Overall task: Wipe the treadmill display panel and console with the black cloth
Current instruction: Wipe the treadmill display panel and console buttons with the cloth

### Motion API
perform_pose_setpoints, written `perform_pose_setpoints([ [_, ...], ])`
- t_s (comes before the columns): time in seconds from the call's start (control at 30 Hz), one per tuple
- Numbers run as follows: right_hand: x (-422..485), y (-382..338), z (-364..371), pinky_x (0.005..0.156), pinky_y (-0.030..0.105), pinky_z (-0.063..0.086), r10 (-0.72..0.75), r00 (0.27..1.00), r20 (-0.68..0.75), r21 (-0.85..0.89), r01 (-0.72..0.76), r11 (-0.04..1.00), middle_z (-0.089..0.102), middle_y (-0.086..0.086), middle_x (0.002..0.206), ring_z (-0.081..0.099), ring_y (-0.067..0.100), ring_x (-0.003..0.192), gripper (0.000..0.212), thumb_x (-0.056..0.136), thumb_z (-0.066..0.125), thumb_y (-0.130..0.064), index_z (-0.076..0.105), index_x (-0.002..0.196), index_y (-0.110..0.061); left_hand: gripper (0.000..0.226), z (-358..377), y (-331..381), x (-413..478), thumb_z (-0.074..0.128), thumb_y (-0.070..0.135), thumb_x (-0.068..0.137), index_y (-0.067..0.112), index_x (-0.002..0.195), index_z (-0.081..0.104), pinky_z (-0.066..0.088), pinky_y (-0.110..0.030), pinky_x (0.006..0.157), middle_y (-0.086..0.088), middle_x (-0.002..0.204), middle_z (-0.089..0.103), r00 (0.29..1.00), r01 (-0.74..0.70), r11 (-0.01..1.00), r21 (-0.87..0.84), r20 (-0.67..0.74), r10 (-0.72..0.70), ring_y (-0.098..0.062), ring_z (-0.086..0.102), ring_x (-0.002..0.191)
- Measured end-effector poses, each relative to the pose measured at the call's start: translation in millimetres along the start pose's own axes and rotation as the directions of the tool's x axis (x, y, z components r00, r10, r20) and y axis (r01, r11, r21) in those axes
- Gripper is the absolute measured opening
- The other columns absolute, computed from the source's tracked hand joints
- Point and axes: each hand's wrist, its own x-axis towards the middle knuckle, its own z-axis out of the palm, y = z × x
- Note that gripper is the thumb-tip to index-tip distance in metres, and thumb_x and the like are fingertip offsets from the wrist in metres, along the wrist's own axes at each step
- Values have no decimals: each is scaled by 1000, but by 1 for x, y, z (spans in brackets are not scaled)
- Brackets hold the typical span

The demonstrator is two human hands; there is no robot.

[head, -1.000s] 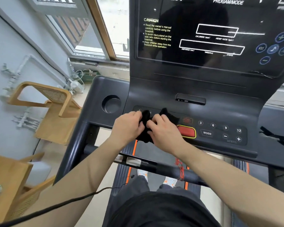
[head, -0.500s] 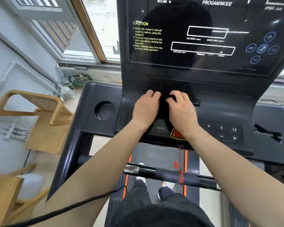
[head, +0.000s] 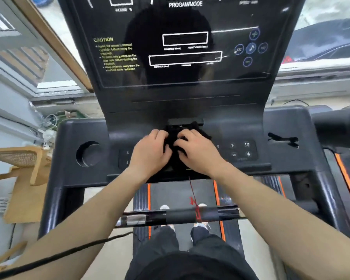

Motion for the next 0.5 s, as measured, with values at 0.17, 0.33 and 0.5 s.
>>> perform_pose_setpoints([
  [0.17, -37, 98, -49, 64, 46, 58, 261, 958, -123, -106, -274, 956, 60, 12, 120, 56, 35, 102, 19, 84, 66, -10, 69, 102, -6, 45, 39, 104, 44, 59, 20, 92, 11, 135, 55, 57, -50, 83, -11, 124, 58, 968, -235, 963, -134, 52, 244, -33, 57, 111],
  [0.33, -70, 112, -62, 77, 42, 56, 483, 857, -178, -60, -500, 864, 61, 8, 119, 56, 33, 106, 24, 87, 67, -17, 71, 110, -12, 29, 47, 151, 79, 53, 23, 98, 14, 122, 67, 52, -44, 86, -7, 122, 57, 973, -191, 975, -110, 109, 203, -31, 58, 102],
  [0.5, -121, 64, -47, 75, 32, 51, 404, 892, -202, -21, -416, 909, 65, 3, 100, 57, 26, 88, 18, 81, 68, -29, 72, 91, -14, 19, 30, 139, 47, 61, 39, 89, 23, 93, 68, 48, -34, 72, 3, 101, 59, 882, -281, 955, -93, 367, 295, -25, 62, 89],
])
